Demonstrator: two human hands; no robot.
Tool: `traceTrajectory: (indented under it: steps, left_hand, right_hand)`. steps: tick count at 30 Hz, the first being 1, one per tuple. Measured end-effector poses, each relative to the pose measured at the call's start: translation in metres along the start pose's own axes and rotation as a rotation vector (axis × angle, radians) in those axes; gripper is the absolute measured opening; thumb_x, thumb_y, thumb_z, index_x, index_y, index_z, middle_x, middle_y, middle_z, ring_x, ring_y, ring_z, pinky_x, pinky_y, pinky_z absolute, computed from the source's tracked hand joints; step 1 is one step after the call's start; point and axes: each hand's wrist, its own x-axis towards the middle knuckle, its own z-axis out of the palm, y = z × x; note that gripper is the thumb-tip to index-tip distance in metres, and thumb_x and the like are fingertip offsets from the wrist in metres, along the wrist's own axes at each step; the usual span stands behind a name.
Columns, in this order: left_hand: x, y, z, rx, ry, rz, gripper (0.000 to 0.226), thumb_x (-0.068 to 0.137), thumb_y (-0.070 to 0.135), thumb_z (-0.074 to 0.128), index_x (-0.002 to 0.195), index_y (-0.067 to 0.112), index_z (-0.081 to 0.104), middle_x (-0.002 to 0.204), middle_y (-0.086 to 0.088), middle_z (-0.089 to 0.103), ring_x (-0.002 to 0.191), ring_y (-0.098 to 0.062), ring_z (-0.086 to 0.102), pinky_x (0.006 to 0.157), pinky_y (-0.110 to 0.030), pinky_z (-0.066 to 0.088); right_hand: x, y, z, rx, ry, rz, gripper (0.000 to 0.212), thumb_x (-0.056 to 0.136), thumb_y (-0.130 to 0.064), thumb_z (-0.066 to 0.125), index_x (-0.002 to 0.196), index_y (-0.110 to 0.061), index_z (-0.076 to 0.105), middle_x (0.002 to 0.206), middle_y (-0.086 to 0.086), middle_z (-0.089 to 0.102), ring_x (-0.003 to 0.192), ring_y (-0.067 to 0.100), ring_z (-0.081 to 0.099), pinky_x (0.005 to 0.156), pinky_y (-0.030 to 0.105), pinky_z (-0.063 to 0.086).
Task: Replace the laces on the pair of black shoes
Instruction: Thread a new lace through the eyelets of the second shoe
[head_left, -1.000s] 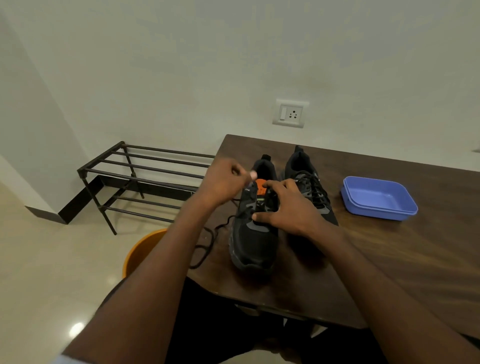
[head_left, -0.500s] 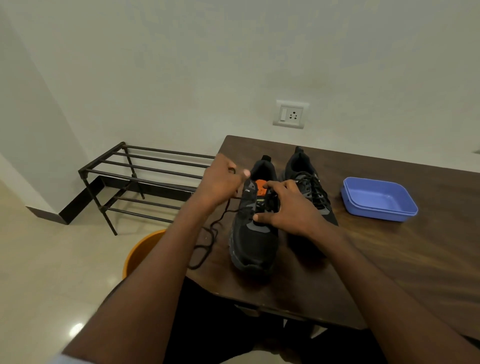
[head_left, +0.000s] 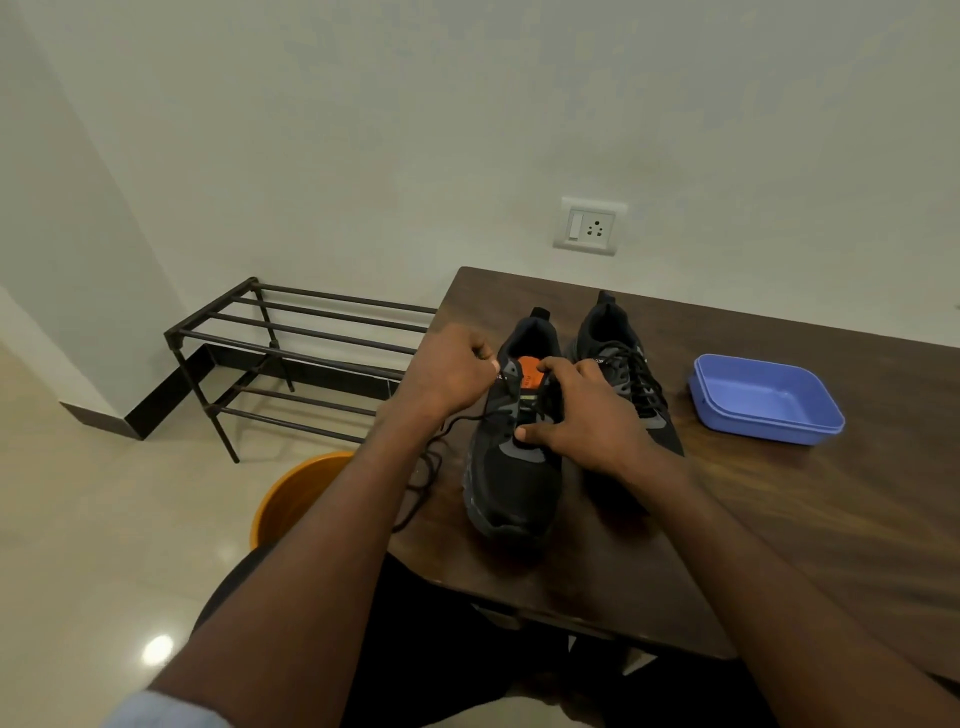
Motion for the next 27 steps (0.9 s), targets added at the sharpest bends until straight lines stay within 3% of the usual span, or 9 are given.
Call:
traceTrajectory:
  steps: [4, 8, 12, 15, 17, 20, 23, 25, 27]
  left_hand:
    - [0.005, -0.006, -0.003, 0.115, -0.001, 0.01, 0.016, 0.091, 0.023, 0.069, 0.079, 0.012, 0.072, 0.08, -0.006, 0.071, 0.078, -0.022, 0.068, 0.071, -0.041, 0.059]
    - [0.005, -0.01, -0.003, 0.159, -0.009, 0.016, 0.011, 0.091, 0.022, 0.073, 0.082, 0.016, 0.072, 0.084, -0.001, 0.07, 0.081, -0.018, 0.066, 0.075, -0.038, 0.059]
    - [0.005, -0.012, -0.001, 0.214, 0.006, 0.007, 0.009, 0.092, 0.024, 0.074, 0.085, 0.022, 0.067, 0.089, 0.001, 0.067, 0.086, -0.018, 0.065, 0.082, -0.04, 0.059]
    - [0.002, -0.011, -0.002, 0.247, -0.005, -0.038, 0.014, 0.092, 0.025, 0.074, 0.083, 0.024, 0.063, 0.086, 0.001, 0.065, 0.083, -0.018, 0.063, 0.083, -0.043, 0.059]
    - [0.001, -0.011, -0.001, 0.28, -0.046, -0.062, 0.014, 0.093, 0.025, 0.073, 0.083, 0.024, 0.062, 0.086, 0.001, 0.064, 0.082, -0.018, 0.062, 0.085, -0.045, 0.059]
    - [-0.001, -0.009, -0.002, 0.313, -0.095, -0.135, 0.009, 0.093, 0.024, 0.072, 0.09, 0.023, 0.064, 0.091, 0.0, 0.064, 0.088, -0.019, 0.061, 0.092, -0.05, 0.054]
    - [-0.003, -0.007, 0.0, 0.351, -0.11, -0.187, 0.009, 0.093, 0.025, 0.073, 0.091, 0.022, 0.065, 0.094, -0.001, 0.065, 0.096, -0.022, 0.061, 0.101, -0.055, 0.045]
    - [-0.002, -0.008, 0.002, 0.367, -0.154, -0.223, 0.011, 0.092, 0.024, 0.075, 0.091, 0.021, 0.064, 0.096, -0.002, 0.065, 0.099, -0.023, 0.06, 0.105, -0.058, 0.041]
    - [-0.002, -0.009, 0.002, 0.364, -0.229, -0.25, 0.014, 0.091, 0.026, 0.075, 0.091, 0.021, 0.062, 0.101, -0.004, 0.066, 0.102, -0.024, 0.06, 0.107, -0.058, 0.041]
  right_hand:
    - [-0.013, -0.023, 0.003, -0.143, 0.166, -0.244, 0.061, 0.086, -0.048, 0.075, 0.138, -0.032, 0.047, 0.13, -0.002, 0.044, 0.121, 0.021, 0.047, 0.099, 0.048, 0.049]
    - [-0.021, -0.04, 0.021, -0.351, 0.032, -0.232, 0.043, 0.101, -0.055, 0.05, 0.137, -0.033, 0.052, 0.141, 0.006, 0.038, 0.129, 0.028, 0.04, 0.103, 0.054, 0.04]
    - [-0.022, -0.042, 0.018, -0.224, 0.069, -0.273, 0.033, 0.105, -0.053, 0.043, 0.108, -0.025, 0.06, 0.102, -0.002, 0.052, 0.096, 0.021, 0.055, 0.077, 0.039, 0.043]
    - [-0.02, -0.038, 0.011, -0.158, 0.081, -0.221, 0.027, 0.101, -0.047, 0.057, 0.086, -0.025, 0.053, 0.081, -0.004, 0.057, 0.076, 0.017, 0.058, 0.068, 0.039, 0.051]
    - [-0.021, -0.037, 0.007, 0.053, 0.061, -0.098, 0.019, 0.094, -0.032, 0.071, 0.087, -0.024, 0.056, 0.079, -0.003, 0.063, 0.074, 0.016, 0.063, 0.073, 0.04, 0.058]
    - [-0.022, -0.042, -0.01, 0.718, 0.004, 0.15, 0.02, 0.086, -0.009, 0.079, 0.099, -0.012, 0.064, 0.089, 0.009, 0.073, 0.082, 0.022, 0.071, 0.076, 0.033, 0.059]
    - [-0.027, -0.04, -0.038, 1.253, -0.065, 0.258, 0.013, 0.088, -0.009, 0.075, 0.097, -0.015, 0.067, 0.083, 0.005, 0.071, 0.08, 0.019, 0.067, 0.079, 0.034, 0.053]
    - [-0.029, -0.029, -0.057, 1.485, -0.054, 0.235, 0.009, 0.091, -0.012, 0.071, 0.095, -0.018, 0.065, 0.08, 0.001, 0.067, 0.073, 0.014, 0.065, 0.079, 0.035, 0.055]
    - [-0.028, -0.017, -0.073, 1.501, 0.065, 0.203, 0.006, 0.093, -0.013, 0.068, 0.098, -0.016, 0.066, 0.08, 0.0, 0.063, 0.062, 0.011, 0.056, 0.063, 0.029, 0.054]
